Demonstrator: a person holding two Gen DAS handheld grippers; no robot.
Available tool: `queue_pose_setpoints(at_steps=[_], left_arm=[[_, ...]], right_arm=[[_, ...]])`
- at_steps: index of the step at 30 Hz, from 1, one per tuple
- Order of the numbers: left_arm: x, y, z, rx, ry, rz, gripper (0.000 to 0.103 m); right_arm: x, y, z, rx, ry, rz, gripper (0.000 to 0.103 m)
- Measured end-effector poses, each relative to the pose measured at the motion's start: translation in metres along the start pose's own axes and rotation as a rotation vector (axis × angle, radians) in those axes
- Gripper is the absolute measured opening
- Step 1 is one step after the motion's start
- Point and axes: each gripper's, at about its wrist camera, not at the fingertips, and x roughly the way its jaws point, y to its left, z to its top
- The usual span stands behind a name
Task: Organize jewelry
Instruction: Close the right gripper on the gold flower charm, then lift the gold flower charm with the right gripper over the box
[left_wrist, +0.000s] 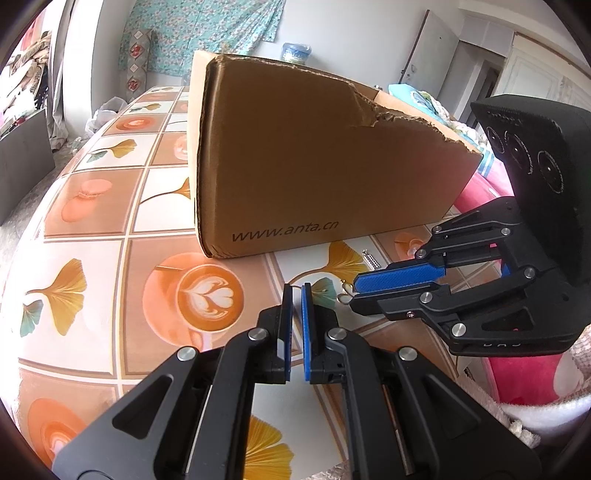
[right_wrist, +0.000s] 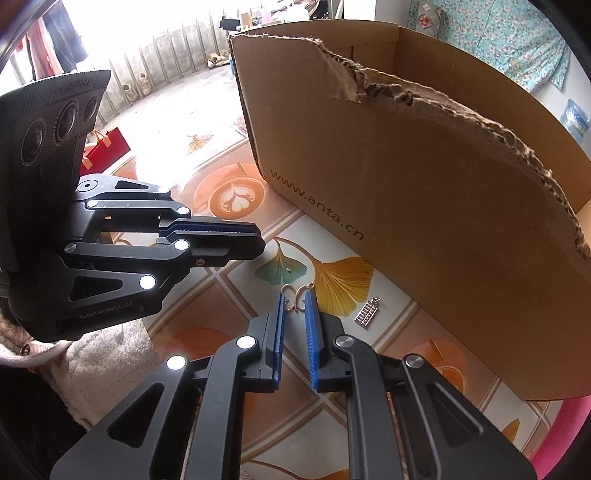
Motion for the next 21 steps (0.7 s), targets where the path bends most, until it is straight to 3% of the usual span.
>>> queue_pose_setpoints(at_steps=[21], left_arm=[[0.000, 0.002, -0.004, -0.014, -0.005, 0.009, 0.004]], right_arm=[[-0.027, -0.019, -0.017, 0.063, -0.051, 0.009, 0.011]])
